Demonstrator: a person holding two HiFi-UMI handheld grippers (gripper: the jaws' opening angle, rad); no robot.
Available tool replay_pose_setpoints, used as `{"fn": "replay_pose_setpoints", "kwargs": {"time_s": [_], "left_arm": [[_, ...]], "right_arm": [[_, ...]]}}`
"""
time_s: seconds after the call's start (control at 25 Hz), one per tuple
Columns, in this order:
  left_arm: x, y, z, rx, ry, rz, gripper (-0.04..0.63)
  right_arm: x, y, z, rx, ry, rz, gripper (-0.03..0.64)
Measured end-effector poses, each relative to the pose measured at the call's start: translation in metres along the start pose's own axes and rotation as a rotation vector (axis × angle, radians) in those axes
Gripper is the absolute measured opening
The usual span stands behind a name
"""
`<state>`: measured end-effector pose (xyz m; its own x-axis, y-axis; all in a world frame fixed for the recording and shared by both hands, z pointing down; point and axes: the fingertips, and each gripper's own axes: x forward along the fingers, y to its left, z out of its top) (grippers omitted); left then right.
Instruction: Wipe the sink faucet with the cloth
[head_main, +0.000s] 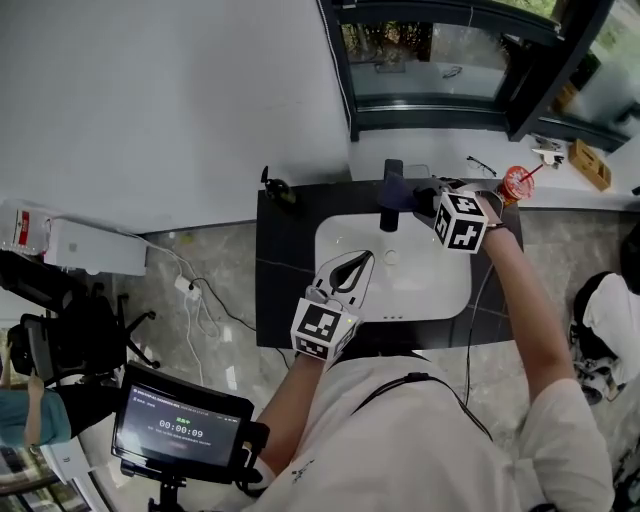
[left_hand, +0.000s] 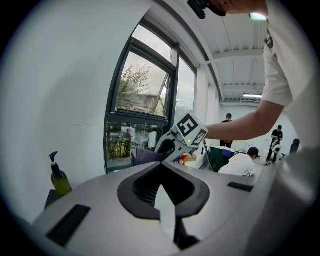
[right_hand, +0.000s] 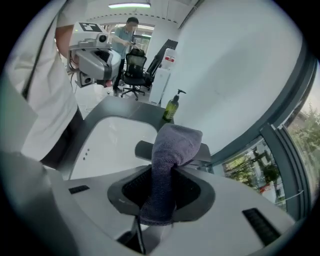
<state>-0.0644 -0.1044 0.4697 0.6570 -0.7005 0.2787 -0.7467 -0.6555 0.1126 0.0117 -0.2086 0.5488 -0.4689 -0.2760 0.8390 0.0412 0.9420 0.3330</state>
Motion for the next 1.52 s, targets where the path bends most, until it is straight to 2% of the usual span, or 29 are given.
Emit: {"fn": "replay_pose_setpoints", "kwargs": {"time_s": [0.08,0.16,0.24,0.32,0.44,0.52,0.68,0.92,1.16,1.32,1.44,1.52], "left_arm": [[0.001,-0.002,0.001,0.003,0.0,-0.005,-0.005],[0.001,-0.002,0.001,0.001,0.0,-0.005,-0.005],[0.0,0.001,0.0,-0.001,0.002,-0.001,-0.005],[-0.002,0.004,-0.001,-0.003,0.004,0.007,-0.005],[-0.005,0.006,-0.003,-0.006,0.007,0.02,-0.005],[-0.006,0.008,-0.005,-0.009,0.007,0.026,-0.005],[-0.008,0.011,-0.008,-0.016,0.006,0.041,-0.005],[-0.01,0.014,-0.009,-0.018,0.005,0.044,-0.005],[-0.008,0.006,-0.009,-0.016,0.003,0.021,-0.005],[-0.005,0.001,-0.005,-0.008,0.002,0.002,-0.005],[-0.003,-0.002,-0.003,-0.003,0.002,-0.01,-0.005],[-0.002,-0.004,-0.002,-0.002,0.002,-0.016,-0.005]], "right_arm": [[-0.003,0.018,0.008,0.003,-0.036,0.082,0.114],[-0.012,0.023,0.018,0.061,-0.114,0.132,0.114],[-0.023,0.005,0.027,0.163,-0.21,0.11,0.114],[-0.032,-0.024,0.027,0.226,-0.247,0.031,0.114],[-0.032,-0.07,0.011,0.22,-0.18,-0.134,0.114],[-0.026,-0.092,-0.001,0.21,-0.112,-0.212,0.114],[-0.003,-0.108,-0.017,0.165,-0.006,-0.251,0.114],[0.012,-0.084,-0.021,0.101,0.042,-0.198,0.113],[0.004,-0.037,-0.007,0.031,0.021,-0.071,0.112],[0.0,-0.01,0.002,-0.001,0.021,-0.021,0.112],[-0.007,0.012,0.012,0.011,-0.029,0.067,0.112],[-0.018,0.019,0.022,0.081,-0.116,0.129,0.112]]}}
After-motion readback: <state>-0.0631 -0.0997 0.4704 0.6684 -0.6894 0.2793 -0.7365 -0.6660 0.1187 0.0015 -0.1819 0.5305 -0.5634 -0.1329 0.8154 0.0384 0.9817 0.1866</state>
